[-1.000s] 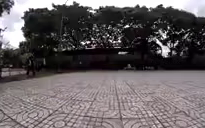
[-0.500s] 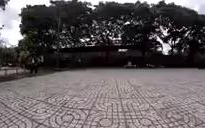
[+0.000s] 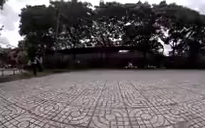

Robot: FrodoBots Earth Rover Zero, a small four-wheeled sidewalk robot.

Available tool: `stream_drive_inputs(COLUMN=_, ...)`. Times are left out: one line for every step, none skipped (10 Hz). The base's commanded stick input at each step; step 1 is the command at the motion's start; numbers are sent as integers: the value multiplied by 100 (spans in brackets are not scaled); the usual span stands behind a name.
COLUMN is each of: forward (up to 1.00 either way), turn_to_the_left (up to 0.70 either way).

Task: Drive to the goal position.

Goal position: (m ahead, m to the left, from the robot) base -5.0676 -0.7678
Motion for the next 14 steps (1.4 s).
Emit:
stream_drive_inputs(forward=70, turn_to_the_left=0)
stream_drive_inputs(forward=70, turn_to_the_left=0)
stream_drive_inputs(forward=70, turn_to_the_left=0)
stream_drive_inputs(forward=70, turn_to_the_left=0)
stream_drive_inputs(forward=70, turn_to_the_left=0)
stream_drive_inputs(forward=70, turn_to_the_left=0)
stream_drive_inputs(forward=70, turn_to_the_left=-3)
stream_drive_inputs(forward=70, turn_to_the_left=-23)
stream_drive_inputs(forward=70, turn_to_the_left=-27)
stream_drive_inputs(forward=70, turn_to_the_left=-27)
stream_drive_inputs(forward=70, turn_to_the_left=-26)
stream_drive_inputs(forward=70, turn_to_the_left=0)
stream_drive_inputs(forward=70, turn_to_the_left=0)
stream_drive_inputs(forward=70, turn_to_the_left=0)
